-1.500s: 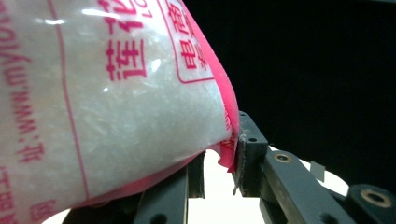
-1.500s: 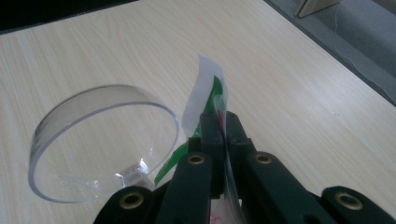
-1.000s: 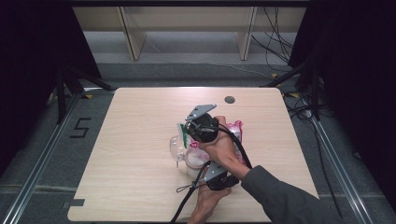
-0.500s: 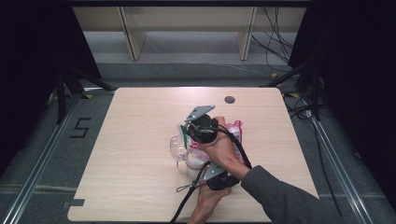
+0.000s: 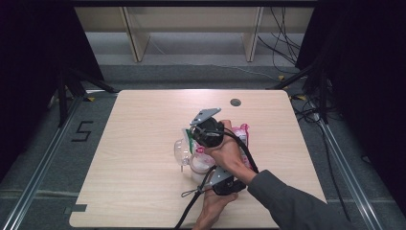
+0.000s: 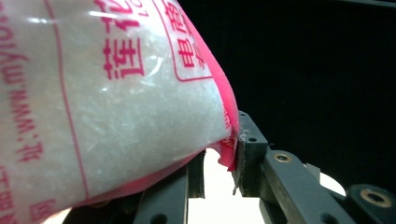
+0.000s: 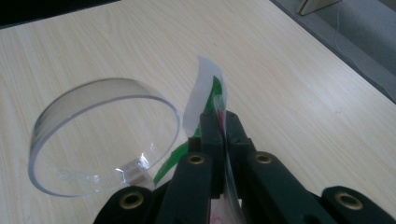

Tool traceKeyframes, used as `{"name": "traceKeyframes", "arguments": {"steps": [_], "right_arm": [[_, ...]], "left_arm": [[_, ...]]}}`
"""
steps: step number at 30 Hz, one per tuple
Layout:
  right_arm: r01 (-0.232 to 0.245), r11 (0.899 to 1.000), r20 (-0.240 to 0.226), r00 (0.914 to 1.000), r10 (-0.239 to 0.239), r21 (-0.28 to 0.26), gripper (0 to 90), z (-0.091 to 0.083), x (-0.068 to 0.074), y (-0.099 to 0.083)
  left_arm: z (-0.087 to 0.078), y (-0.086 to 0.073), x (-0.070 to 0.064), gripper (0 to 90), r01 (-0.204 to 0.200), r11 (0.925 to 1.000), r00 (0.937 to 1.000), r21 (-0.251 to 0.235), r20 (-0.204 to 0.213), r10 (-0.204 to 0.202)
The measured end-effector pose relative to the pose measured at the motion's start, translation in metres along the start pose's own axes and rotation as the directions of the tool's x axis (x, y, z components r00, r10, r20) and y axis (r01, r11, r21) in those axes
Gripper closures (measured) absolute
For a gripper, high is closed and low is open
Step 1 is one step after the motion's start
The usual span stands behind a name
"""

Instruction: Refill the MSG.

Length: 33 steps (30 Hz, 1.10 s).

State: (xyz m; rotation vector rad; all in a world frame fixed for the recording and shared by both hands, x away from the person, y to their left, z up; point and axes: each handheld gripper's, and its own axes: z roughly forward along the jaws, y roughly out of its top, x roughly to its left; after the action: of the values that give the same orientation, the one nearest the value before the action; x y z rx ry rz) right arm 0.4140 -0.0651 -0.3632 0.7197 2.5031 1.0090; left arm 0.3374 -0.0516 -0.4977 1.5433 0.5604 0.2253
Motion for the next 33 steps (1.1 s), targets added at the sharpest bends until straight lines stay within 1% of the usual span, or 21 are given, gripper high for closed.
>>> {"name": "traceKeyframes", "arguments": {"steps": [3, 6, 10, 11, 12, 13, 14, 15, 16, 18, 19, 20, 21, 22, 23, 24, 25, 26, 28, 29, 33], "right_arm": [[-0.030, 0.999, -0.001, 0.9996, 0.030, -0.015, 90.0, -0.0023, -0.0013, -0.0001], [-0.017, 1.000, -0.006, 0.9998, 0.017, -0.008, 90.0, 0.0006, 0.0000, -0.0023], [-0.031, 0.999, -0.004, 0.9995, 0.031, -0.011, 90.0, -0.0011, -0.0012, -0.0016], [-0.001, 1.000, 0.000, 1.0000, 0.001, -0.019, 90.0, 0.0007, -0.0021, -0.0019], [0.004, 1.000, -0.007, 1.0000, -0.004, -0.010, 90.0, 0.0005, -0.0020, -0.0018], [-0.005, 1.000, 0.012, 0.9999, 0.006, -0.009, 90.0, 0.0004, -0.0027, -0.0017], [-0.033, 0.999, 0.004, 0.9994, 0.034, -0.016, 90.0, -0.0005, -0.0013, -0.0012], [-0.027, 0.999, 0.004, 0.9996, 0.027, -0.022, 90.0, 0.0001, -0.0017, -0.0012], [-0.015, 1.000, 0.002, 0.9999, 0.015, -0.005, 90.0, 0.0007, -0.0019, -0.0015], [-0.017, 1.000, -0.002, 0.9999, 0.017, -0.004, 90.0, 0.0020, -0.0010, -0.0017], [0.015, 1.000, 0.016, 0.9998, -0.015, -0.008, 90.0, 0.0014, -0.0044, -0.0017], [-0.038, 0.999, 0.005, 0.9993, 0.038, -0.017, 90.0, 0.0010, -0.0008, -0.0012], [-0.034, 0.999, -0.002, 0.9994, 0.034, -0.018, 90.0, 0.0006, -0.0010, -0.0013], [-0.011, 1.000, 0.008, 0.9999, 0.011, -0.016, 90.0, 0.0016, -0.0017, -0.0017], [-0.013, 1.000, -0.011, 0.9999, 0.013, 0.005, 90.0, 0.0016, -0.0003, -0.0021], [-0.026, 1.000, 0.002, 0.9997, 0.026, 0.005, 90.0, 0.0027, 0.0013, -0.0026], [-0.021, 1.000, -0.006, 0.9998, 0.021, 0.002, 90.0, 0.0019, 0.0000, -0.0018], [0.004, 1.000, 0.018, 0.9998, -0.004, -0.011, 90.0, 0.0017, -0.0030, -0.0021], [-0.001, 1.000, 0.020, 0.9998, 0.001, -0.006, 90.0, 0.0016, -0.0023, -0.0025], [0.001, 1.000, -0.009, 1.0000, -0.001, -0.007, 90.0, 0.0025, -0.0010, -0.0018], [-0.006, 1.000, 0.000, 1.0000, 0.006, -0.005, 90.0, 0.0015, -0.0016, -0.0012]], "left_arm": [[-0.0009, 0.0004, 0.0006, 76.5, 0.000, 1.0000, 1.0000, 0.001, -0.005, 0.000], [0.0002, -0.0005, -0.0002, 76.5, -0.001, 1.0000, 1.0000, 0.001, 0.000, 0.001], [-0.0006, -0.0002, -0.0002, 76.5, 0.000, 1.0000, 1.0000, 0.000, 0.000, 0.000], [-0.0004, -0.0003, -0.0003, 76.5, 0.000, 1.0000, 1.0000, 0.001, 0.000, 0.000], [-0.0002, -0.0004, -0.0002, 76.4, -0.003, 1.0000, 1.0000, 0.001, -0.001, 0.003], [-0.0004, -0.0003, 0.0003, 76.4, -0.003, 1.0000, 1.0000, 0.001, -0.001, 0.003], [-0.0011, 0.0001, 0.0004, 76.5, -0.003, 1.0000, 0.9999, 0.007, -0.012, 0.003], [-0.0010, -0.0002, 0.0008, 76.5, 0.003, 1.0000, 1.0000, -0.002, 0.000, -0.003], [-0.0010, -0.0003, 0.0008, 76.5, 0.002, 1.0000, 1.0000, 0.000, 0.001, -0.002], [-0.0012, -0.0004, 0.0011, 76.4, 0.000, 1.0000, 1.0000, -0.001, 0.002, 0.000], [-0.0014, -0.0004, 0.0012, 76.4, 0.001, 1.0000, 1.0000, -0.003, -0.001, -0.001], [-0.0016, -0.0003, 0.0012, 76.5, 0.002, 1.0000, 1.0000, -0.004, -0.003, -0.002], [-0.0016, -0.0004, 0.0009, 76.5, 0.003, 1.0000, 1.0000, -0.004, -0.001, -0.003], [-0.0011, -0.0006, 0.0002, 76.5, 0.005, 1.0000, 1.0000, -0.004, 0.002, -0.005], [-0.0006, -0.0009, -0.0001, 76.5, 0.004, 1.0000, 1.0000, -0.004, 0.002, -0.004], [-0.0005, -0.0010, 0.0002, 76.4, 0.002, 1.0000, 1.0000, -0.004, 0.003, -0.002], [-0.0009, -0.0008, 0.0007, 76.4, -0.001, 1.0000, 1.0000, -0.003, 0.001, 0.001], [-0.0015, -0.0005, 0.0011, 76.5, -0.001, 1.0000, 1.0000, -0.003, 0.000, 0.001], [-0.0018, -0.0005, 0.0007, 76.5, -0.001, 1.0000, 1.0000, -0.002, -0.002, 0.001], [-0.0015, -0.0006, 0.0005, 76.5, 0.000, 1.0000, 1.0000, -0.003, -0.003, 0.000], [-0.0016, -0.0003, 0.0006, 76.5, -0.001, 1.0000, 1.0000, -0.003, -0.002, 0.001]]}}
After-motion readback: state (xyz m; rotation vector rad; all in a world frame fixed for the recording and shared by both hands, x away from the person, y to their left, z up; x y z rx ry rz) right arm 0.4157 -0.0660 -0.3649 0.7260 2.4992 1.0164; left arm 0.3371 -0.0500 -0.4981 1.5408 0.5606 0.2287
